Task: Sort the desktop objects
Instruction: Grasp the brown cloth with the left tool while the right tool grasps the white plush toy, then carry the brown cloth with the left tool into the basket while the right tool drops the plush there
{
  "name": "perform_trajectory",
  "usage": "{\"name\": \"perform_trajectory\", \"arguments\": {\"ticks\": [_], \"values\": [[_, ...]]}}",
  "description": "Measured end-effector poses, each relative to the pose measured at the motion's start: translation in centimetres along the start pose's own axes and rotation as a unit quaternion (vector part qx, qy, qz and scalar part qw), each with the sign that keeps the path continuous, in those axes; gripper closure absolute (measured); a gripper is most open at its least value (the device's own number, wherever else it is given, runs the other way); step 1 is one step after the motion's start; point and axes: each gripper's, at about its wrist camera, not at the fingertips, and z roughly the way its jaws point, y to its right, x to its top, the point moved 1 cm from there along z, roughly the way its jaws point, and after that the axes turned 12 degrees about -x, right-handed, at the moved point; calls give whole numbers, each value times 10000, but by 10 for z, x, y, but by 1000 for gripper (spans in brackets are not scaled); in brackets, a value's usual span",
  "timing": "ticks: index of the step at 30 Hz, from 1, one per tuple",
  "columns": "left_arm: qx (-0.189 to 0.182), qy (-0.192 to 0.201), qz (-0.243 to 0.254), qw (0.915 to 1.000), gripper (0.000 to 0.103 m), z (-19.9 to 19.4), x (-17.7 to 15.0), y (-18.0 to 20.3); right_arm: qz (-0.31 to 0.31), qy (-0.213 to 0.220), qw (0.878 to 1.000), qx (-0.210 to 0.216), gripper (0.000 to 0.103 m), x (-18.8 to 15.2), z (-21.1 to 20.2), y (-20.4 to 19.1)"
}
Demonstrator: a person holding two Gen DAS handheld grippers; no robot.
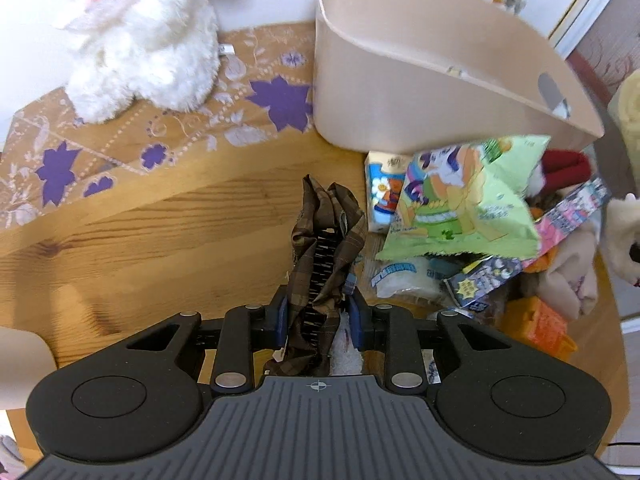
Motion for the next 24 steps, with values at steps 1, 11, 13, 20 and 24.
{"name": "perform_trajectory", "arguments": {"ticks": [1,11,13,20,24], "values": [[-21,45,14,10000,74,-5,0,1,17,48,10000,-17,78,2,-3,1],[-242,741,292,9965,74,-54,23,15,82,643,9977,-212,78,41,-31,15],[-312,922,346,9946,74,-64,32,21,79,760,9968,-231,78,51,-33,17],[-361,1436,596,9872,74,-84,74,49,9,1143,9930,-308,78,91,-36,22],[-321,1610,728,9837,74,-81,96,68,-128,1252,9915,-330,78,111,-29,22]]}}
